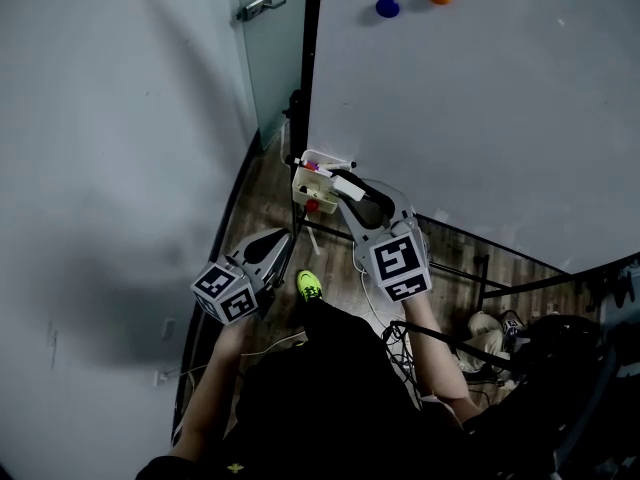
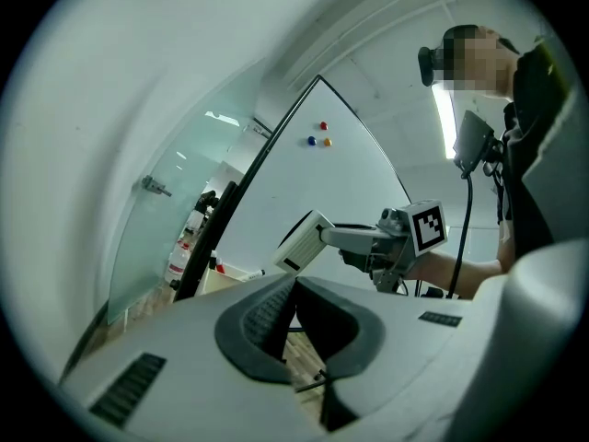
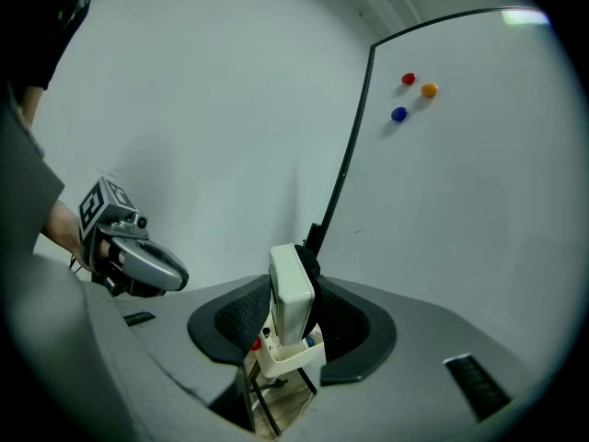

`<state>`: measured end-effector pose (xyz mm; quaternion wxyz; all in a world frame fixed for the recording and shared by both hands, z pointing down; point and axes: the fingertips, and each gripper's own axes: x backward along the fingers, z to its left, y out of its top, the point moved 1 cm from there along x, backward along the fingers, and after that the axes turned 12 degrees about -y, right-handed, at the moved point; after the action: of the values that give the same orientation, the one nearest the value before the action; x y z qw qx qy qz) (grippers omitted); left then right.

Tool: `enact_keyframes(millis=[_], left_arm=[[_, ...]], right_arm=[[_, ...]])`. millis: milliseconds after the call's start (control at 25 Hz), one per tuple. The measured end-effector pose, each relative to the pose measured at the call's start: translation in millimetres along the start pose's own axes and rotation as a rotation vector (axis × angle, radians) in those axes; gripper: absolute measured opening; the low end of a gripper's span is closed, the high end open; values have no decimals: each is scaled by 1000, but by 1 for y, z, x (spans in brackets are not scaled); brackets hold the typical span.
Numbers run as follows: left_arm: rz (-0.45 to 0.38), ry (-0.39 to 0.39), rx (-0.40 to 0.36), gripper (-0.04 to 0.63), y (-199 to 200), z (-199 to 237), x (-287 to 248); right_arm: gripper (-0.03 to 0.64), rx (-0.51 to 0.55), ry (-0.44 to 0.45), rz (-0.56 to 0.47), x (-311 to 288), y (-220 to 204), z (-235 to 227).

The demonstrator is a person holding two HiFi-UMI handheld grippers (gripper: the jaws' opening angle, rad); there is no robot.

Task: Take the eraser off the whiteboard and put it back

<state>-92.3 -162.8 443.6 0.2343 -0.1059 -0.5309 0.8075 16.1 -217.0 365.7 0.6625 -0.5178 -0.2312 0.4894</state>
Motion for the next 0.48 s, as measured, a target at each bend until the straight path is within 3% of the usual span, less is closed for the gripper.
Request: enact_keyframes(millis=[480], left_arm=[[2,-22,-11,20,0,-7,-2]], right_arm=[[158,9,-8,-12,10,8,-2]])
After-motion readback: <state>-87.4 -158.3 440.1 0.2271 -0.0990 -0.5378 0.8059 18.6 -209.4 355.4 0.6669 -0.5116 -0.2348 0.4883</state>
